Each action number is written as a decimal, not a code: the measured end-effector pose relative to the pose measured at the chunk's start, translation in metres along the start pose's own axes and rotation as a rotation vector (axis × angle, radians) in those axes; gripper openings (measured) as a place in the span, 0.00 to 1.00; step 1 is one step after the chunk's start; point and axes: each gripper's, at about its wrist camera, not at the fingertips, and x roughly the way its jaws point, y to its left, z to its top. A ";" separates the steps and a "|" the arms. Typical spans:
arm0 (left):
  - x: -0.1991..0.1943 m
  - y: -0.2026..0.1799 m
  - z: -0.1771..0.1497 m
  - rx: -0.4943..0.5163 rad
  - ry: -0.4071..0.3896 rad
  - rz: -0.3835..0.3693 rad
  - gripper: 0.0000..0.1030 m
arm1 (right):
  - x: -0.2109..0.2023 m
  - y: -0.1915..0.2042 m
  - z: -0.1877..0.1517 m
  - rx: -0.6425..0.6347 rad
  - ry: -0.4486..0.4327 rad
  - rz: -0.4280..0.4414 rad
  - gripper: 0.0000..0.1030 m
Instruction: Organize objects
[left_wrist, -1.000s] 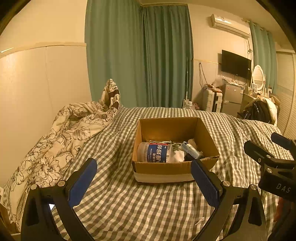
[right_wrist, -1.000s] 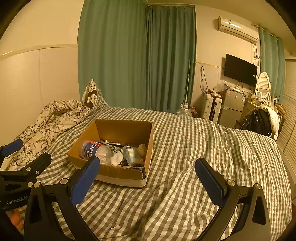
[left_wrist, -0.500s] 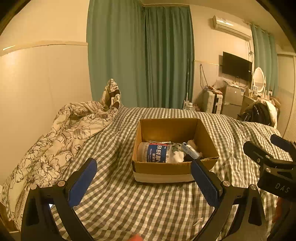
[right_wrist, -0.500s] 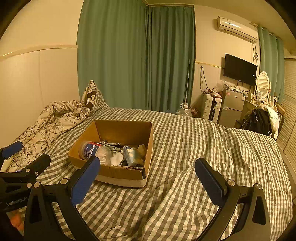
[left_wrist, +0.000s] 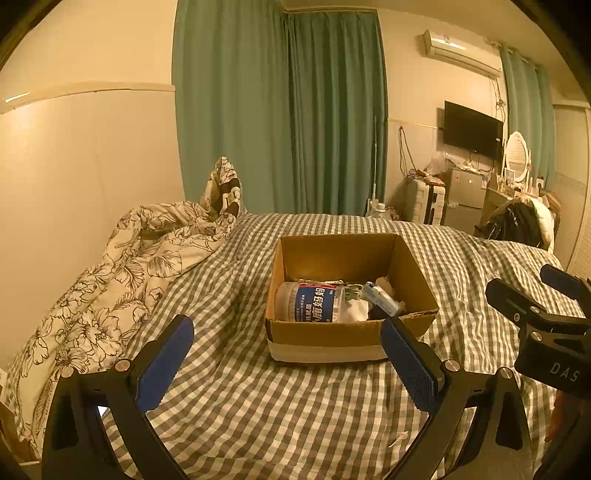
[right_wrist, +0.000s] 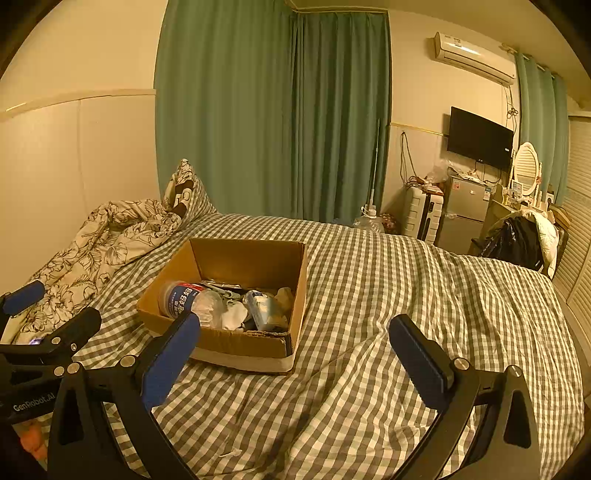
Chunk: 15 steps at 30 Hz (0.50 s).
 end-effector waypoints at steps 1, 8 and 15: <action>0.001 0.000 0.000 -0.001 0.002 0.000 1.00 | 0.000 0.000 0.000 0.000 0.001 0.001 1.00; 0.001 0.001 0.000 -0.007 0.009 -0.004 1.00 | 0.000 0.001 0.000 -0.001 0.001 0.000 1.00; 0.001 0.000 0.000 -0.001 0.012 -0.005 1.00 | 0.000 0.001 0.000 -0.001 0.002 0.002 1.00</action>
